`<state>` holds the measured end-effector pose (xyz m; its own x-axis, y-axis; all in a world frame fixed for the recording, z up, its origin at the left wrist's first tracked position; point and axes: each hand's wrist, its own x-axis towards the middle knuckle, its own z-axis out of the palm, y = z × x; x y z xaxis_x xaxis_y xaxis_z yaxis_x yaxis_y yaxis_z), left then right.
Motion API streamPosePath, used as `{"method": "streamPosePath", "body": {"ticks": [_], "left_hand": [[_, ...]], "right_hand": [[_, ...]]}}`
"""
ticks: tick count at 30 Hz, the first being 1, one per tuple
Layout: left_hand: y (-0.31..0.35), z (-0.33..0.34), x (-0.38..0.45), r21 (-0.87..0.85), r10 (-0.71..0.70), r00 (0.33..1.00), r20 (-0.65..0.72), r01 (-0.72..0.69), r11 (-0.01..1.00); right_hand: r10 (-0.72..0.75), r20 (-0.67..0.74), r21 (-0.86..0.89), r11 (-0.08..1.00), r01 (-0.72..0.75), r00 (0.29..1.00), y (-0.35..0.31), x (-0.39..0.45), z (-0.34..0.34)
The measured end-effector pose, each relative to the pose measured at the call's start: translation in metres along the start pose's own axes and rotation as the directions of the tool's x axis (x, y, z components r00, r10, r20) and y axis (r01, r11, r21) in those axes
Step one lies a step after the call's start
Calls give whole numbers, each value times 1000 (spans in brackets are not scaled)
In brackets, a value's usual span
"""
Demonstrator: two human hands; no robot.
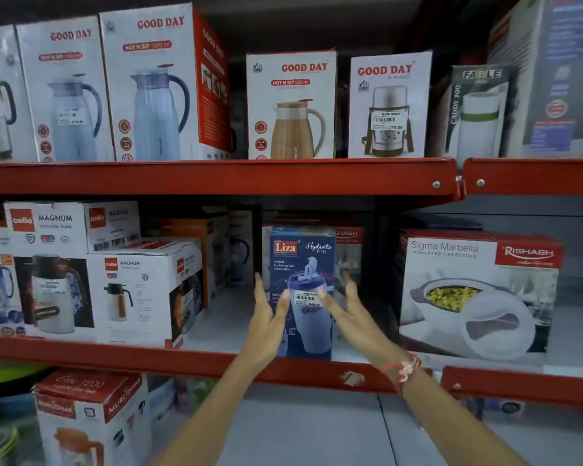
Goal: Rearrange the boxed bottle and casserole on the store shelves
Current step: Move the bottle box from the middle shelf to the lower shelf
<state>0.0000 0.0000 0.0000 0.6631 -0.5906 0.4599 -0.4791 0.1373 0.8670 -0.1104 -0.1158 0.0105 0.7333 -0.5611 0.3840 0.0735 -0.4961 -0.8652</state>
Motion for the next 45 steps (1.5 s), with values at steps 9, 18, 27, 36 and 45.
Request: {"method": "streamPosePath", "body": {"ticks": [9,18,27,36,45], "left_hand": [[-11,-15,11,128,56,996,66,-64,990],[16,-24,-48,-55,151,985,79,-147,988],[20,-14,-115,-151,172,982,72,-159,976],[-20,-13,-160,-13,19,988,151,-17,1000],[-106,29,-222,15,-217,963,159,217,976]], "right_hand": [[-40,-31,-33,999,39,999,-3,2,-2],[-136,-82,-31,991,134,987,-26,-59,-16],[-150,-84,62,986,155,985,-26,-133,-23],[-86,-27,10,996,87,996,20,-182,-11],[137,-17,-54,989,-137,990,124,-225,11]]}}
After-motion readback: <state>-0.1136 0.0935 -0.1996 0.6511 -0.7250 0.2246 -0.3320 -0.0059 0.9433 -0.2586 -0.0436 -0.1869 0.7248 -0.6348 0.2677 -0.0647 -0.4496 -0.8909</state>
